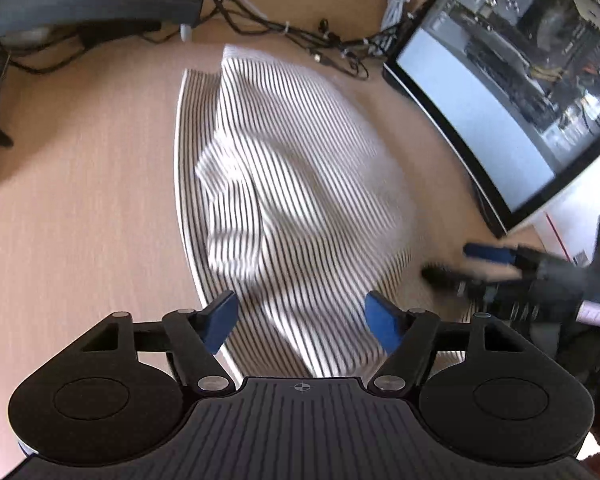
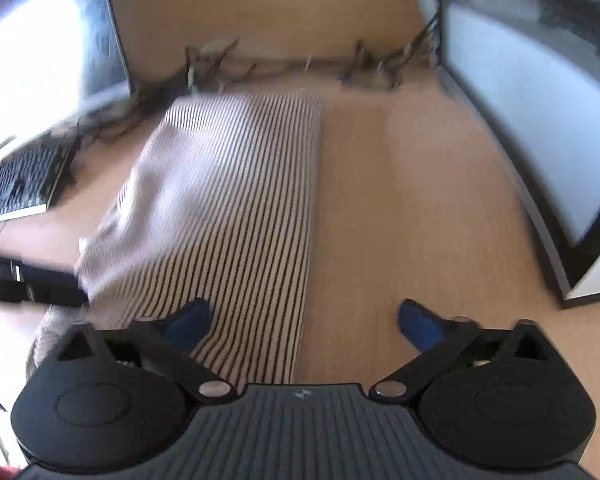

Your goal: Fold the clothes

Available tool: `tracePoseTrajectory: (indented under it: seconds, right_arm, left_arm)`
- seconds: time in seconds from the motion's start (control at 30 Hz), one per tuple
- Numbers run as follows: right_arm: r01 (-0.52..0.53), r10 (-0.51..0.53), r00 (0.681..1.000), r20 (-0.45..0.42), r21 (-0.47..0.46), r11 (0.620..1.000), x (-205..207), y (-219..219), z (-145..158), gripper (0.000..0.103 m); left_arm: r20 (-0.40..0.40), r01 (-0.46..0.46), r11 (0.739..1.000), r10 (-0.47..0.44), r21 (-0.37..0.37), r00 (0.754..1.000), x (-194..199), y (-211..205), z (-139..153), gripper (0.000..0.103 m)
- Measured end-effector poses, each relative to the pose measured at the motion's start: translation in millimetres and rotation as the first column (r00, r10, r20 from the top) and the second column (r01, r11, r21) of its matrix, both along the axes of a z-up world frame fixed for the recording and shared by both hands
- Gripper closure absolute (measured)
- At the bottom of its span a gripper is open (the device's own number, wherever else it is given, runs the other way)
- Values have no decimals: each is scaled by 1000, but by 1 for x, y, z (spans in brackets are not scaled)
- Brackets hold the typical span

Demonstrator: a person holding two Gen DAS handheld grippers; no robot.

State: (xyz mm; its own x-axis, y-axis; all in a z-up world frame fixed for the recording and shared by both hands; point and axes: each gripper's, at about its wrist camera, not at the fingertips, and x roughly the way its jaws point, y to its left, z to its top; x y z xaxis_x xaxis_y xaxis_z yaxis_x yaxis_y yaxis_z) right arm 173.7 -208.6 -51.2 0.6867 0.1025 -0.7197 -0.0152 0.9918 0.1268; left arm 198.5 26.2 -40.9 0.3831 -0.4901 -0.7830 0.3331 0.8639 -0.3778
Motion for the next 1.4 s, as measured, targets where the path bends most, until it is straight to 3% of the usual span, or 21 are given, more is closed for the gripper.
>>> tracePoseTrajectory:
  seconds: [0.07, 0.13, 0.27, 0.4, 0.57, 0.73, 0.9, 1.0, 1.07, 1.3, 1.4]
  right_arm:
    - [0, 3, 998, 59, -62, 998, -10, 8, 13, 48]
    - [-10, 18, 996, 87, -90, 996, -18, 17, 22, 60]
    - [-29, 30, 1000, 8, -145, 989, -20, 36, 7, 60]
    - [-14, 11, 1000, -16, -208, 978, -22, 43, -8, 57]
    - [-60, 57, 998, -19, -284, 957, -22, 44, 16, 57]
    - [-162, 170, 984, 45, -154, 975, -32, 43, 36, 57]
    - [-295, 300, 954, 20, -138, 945, -38, 41, 8, 57]
    - [-309, 314, 949, 24, -111, 944, -33, 18, 2, 54]
    - [-319, 322, 947, 18, -92, 943, -28, 1, 0, 51]
    - [-338, 349, 936, 39, -163, 927, -23, -19, 0, 51]
    - [-333, 347, 937, 48, -189, 924, -21, -23, 0, 51]
  left_arm:
    - [0, 6, 1000, -6, -12, 1000, -6, 0, -2, 30]
    - [-6, 15, 999, -15, -40, 1000, -10, 1, -4, 32]
    - [-23, 37, 994, -39, -103, 999, -17, 4, -8, 35]
    - [-9, 83, 988, -84, -127, 996, -26, 5, -10, 35]
    - [57, 33, 992, -27, -120, 998, -27, 17, 5, 35]
    - [90, -79, 990, 90, -121, 992, -23, 25, 13, 36]
    - [10, -173, 979, 175, -110, 984, -20, 1, -4, 47]
    - [6, -196, 978, 197, -73, 980, -29, -16, -10, 47]
    - [-12, -216, 972, 216, -89, 976, -34, -21, -9, 47]
    - [15, -233, 971, 235, -58, 972, -49, -44, 3, 46]
    - [59, -265, 963, 268, -52, 962, -51, -37, 17, 40]
